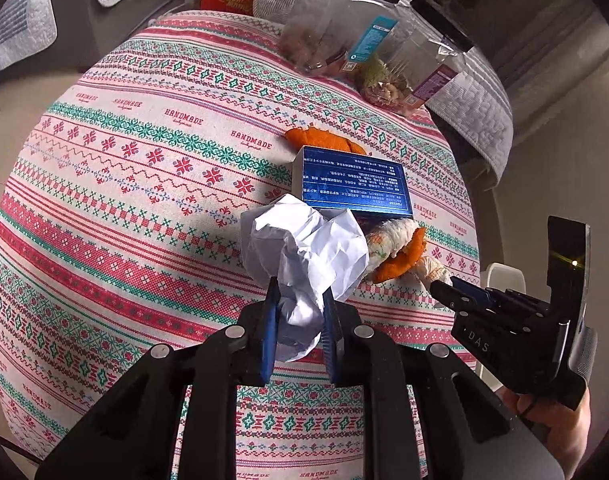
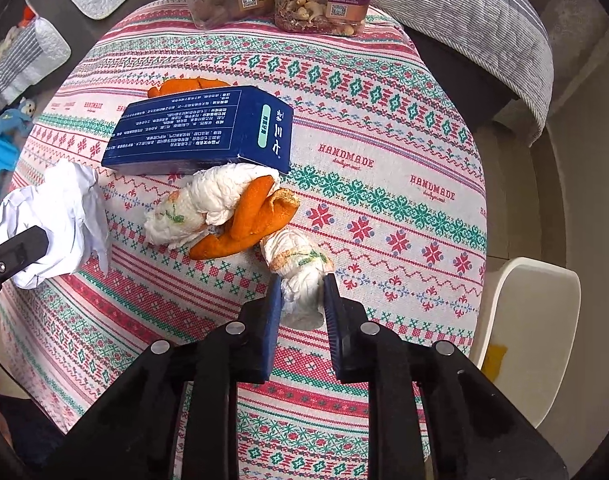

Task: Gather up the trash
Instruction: 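Grasp the crumpled white paper with the left tool while the right tool grasps the tissue, then carry the paper and tissue over the white bin and open both tools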

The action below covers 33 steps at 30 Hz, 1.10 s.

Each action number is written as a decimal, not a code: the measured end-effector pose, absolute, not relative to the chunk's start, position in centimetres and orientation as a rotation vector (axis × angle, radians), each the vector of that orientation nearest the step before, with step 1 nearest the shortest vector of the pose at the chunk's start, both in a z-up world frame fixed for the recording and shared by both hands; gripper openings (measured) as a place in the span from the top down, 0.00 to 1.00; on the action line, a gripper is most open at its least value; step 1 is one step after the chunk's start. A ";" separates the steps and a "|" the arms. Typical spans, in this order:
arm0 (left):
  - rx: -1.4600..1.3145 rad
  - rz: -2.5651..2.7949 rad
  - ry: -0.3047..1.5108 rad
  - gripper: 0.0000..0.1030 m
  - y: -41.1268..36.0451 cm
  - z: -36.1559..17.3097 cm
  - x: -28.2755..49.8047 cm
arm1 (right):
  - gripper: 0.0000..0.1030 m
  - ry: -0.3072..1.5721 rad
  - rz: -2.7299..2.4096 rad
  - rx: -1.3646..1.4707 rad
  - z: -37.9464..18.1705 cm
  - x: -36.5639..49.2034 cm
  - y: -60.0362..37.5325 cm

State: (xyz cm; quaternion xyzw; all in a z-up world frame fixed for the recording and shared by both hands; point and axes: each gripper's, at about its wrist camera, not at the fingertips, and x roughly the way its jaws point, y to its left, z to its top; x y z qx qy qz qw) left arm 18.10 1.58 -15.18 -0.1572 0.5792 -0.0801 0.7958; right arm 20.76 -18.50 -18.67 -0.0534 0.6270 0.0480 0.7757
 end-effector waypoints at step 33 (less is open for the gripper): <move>-0.227 -0.218 0.939 0.82 -3.6 -4.5 12.4 | 0.81 1.125 0.239 0.139 -6.6 12.5 -25.4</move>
